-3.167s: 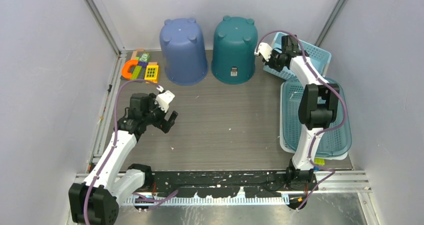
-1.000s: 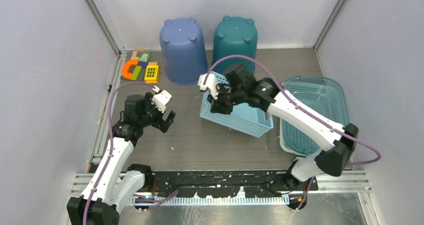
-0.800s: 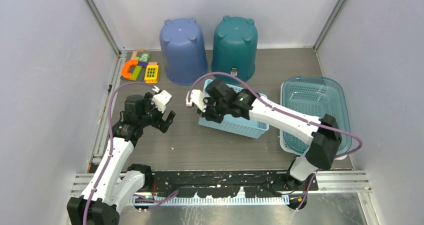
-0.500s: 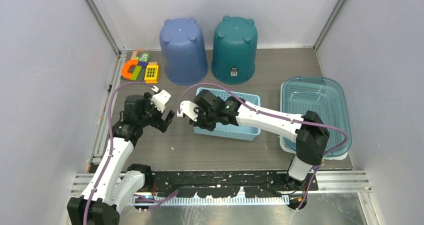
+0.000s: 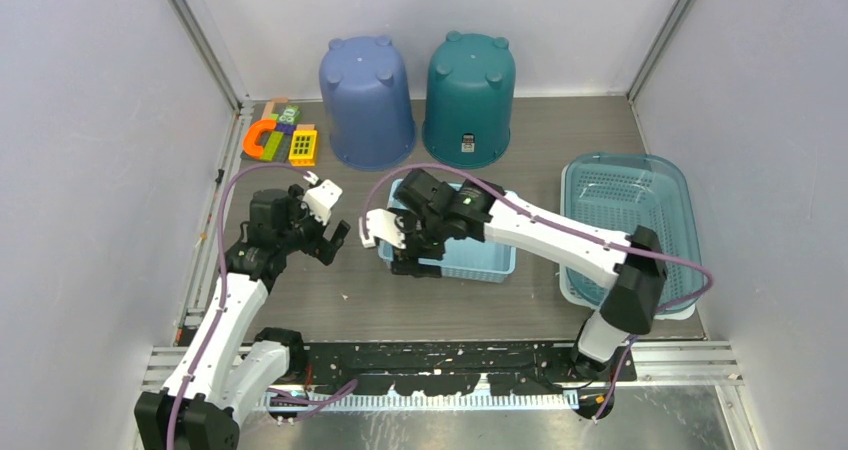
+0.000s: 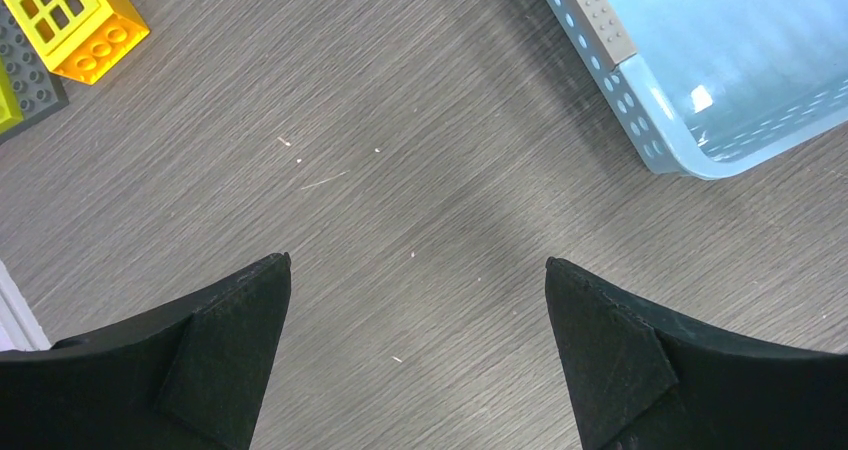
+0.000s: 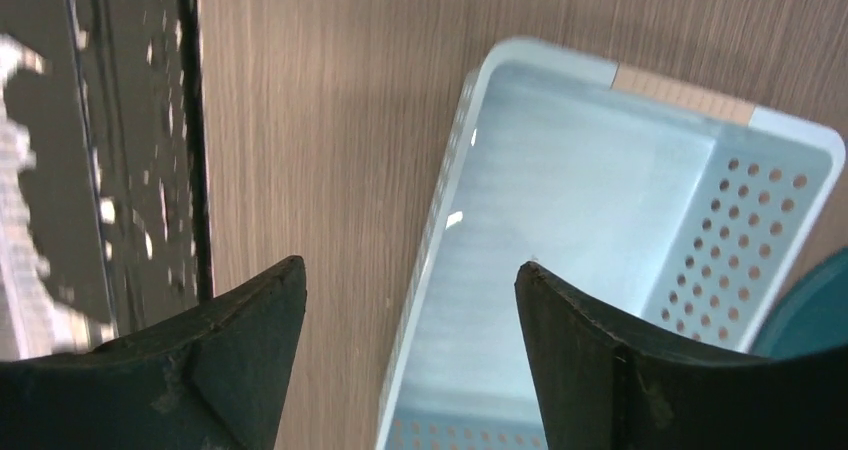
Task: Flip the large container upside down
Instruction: Place the container at the center of the board.
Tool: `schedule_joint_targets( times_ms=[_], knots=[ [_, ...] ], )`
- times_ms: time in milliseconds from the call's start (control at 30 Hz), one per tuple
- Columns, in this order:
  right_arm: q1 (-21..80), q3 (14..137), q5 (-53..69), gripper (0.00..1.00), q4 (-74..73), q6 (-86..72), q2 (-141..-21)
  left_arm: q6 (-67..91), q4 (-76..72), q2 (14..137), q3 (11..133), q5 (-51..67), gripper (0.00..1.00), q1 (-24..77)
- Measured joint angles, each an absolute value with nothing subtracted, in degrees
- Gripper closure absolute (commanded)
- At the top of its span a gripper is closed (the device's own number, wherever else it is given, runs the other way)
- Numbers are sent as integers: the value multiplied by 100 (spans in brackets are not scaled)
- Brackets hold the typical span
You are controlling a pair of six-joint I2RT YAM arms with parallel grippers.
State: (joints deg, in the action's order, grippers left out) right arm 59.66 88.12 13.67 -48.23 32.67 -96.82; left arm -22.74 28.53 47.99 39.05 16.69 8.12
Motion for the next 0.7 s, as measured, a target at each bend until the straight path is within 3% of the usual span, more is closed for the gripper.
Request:
schedule_joint_targets(
  times_ms=[200,500,700],
  knots=[
    [5828,8086,1052,16,-5601,4333,-8348,-2279,2856,4838,3905,1758,0,812],
    [4193,6434,777,15,-5658,5201,-6613,-2906,3789,5306,4967,2873,0,1011],
    [3138,5892,1188,15,-5352,5332,-5977,-3253,3785,5819,5349,2322,0,2982]
  ],
)
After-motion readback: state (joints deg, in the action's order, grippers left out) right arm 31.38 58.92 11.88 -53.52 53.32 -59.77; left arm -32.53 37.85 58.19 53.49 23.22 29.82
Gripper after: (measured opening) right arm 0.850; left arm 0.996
